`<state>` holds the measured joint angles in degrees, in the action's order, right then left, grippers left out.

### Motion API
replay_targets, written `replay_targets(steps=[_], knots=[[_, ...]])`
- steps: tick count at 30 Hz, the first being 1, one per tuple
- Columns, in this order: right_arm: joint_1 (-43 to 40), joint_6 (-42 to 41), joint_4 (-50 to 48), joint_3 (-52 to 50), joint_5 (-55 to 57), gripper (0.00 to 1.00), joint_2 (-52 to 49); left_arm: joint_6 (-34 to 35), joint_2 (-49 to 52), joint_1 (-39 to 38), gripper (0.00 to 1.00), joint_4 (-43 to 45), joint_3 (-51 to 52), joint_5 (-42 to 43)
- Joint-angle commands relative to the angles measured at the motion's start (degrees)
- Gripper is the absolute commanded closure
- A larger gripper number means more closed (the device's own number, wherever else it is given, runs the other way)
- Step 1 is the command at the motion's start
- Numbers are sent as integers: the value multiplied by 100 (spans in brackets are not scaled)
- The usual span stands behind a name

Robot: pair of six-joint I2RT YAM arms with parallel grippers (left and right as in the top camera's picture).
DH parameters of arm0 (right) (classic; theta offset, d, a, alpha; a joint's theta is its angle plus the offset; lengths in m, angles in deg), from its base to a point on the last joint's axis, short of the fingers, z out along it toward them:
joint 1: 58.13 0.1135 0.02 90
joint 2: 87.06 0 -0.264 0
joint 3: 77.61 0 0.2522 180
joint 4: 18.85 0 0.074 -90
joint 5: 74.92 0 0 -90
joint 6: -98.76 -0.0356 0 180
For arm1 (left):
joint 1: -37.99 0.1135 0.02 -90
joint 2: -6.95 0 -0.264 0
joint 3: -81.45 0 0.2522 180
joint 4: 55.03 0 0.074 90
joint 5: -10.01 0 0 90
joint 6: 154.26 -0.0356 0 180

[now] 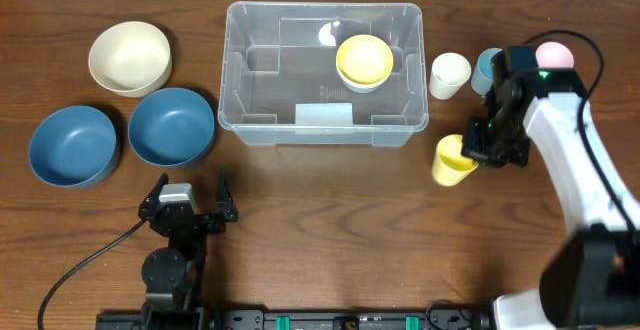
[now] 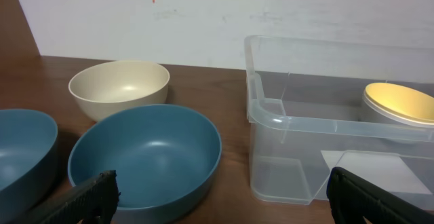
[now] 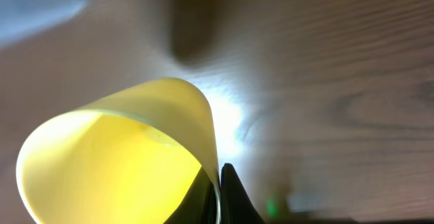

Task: Pack container
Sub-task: 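Grasp a yellow cup with the right gripper and lift it, then carry the yellow cup into the bin and set it down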

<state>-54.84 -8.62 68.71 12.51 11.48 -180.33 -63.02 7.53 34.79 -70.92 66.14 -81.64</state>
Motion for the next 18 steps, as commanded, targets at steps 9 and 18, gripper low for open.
replay_targets(steps=[9, 18], knots=[[2192, -76, 96, 70, -221, 99, 1014, -76, -35, 28, 2, -192, 131, -46], [2173, -223, -343, 1580, -221, 99, 634, -79, -35, 28, 2, -195, 131, -46]])
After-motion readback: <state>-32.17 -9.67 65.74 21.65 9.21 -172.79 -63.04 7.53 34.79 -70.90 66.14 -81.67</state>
